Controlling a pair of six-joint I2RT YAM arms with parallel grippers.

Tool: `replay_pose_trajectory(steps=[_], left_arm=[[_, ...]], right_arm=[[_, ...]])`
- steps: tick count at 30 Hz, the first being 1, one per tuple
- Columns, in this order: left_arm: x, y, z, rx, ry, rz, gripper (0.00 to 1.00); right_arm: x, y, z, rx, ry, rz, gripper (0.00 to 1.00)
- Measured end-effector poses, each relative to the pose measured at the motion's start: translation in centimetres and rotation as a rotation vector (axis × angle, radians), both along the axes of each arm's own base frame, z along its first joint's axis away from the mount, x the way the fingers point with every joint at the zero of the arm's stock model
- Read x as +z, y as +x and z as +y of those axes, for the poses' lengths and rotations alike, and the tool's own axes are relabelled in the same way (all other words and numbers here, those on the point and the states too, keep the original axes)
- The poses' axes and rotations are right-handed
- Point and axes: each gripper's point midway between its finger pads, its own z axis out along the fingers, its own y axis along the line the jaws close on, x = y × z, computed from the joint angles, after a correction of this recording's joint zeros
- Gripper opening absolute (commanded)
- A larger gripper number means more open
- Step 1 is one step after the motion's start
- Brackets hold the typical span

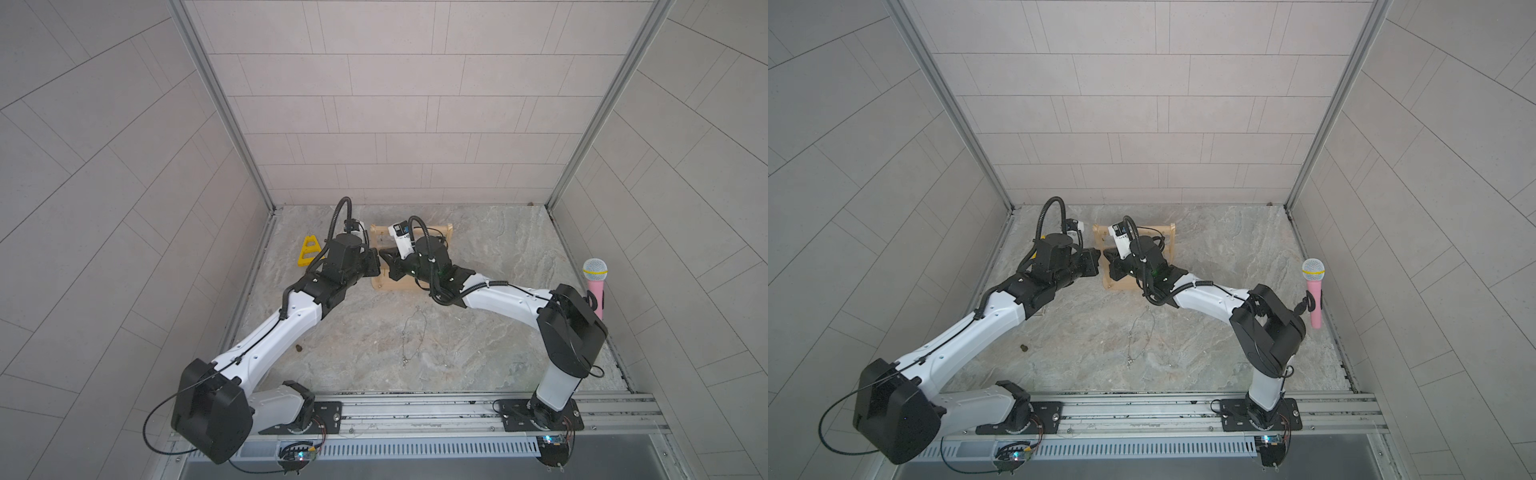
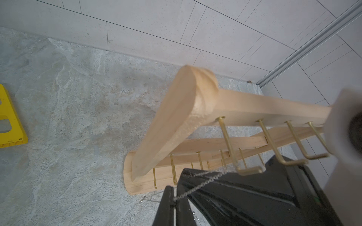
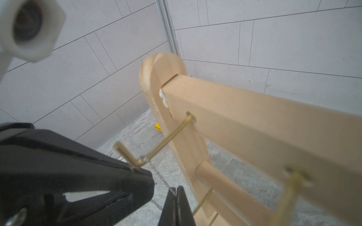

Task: Hang the necklace on the jewelry display stand
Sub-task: Hang the necklace on the stand.

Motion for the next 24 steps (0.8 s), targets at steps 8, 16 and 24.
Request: replay_pose_trajectory(steps=[8,16,24], left_arm=[[0.0,0.0,0.0,0.002,0.001,0.000,0.02],[-0.2,0.0,0.0,0.001,0.002,0.004,0.02],[-1.0,0.3,-0.1,0.002,0.011,0.025,0.04]], right_arm=[[1.3,-0.5,-0.4,0.007,0.002,-0.021,0.00],[0.7,-0.2,-0.9,-0.024,-0.013,-0.015,0.00],[0.9,0.3,-1.4,-0.052,-0.007,-0.016,0.00]])
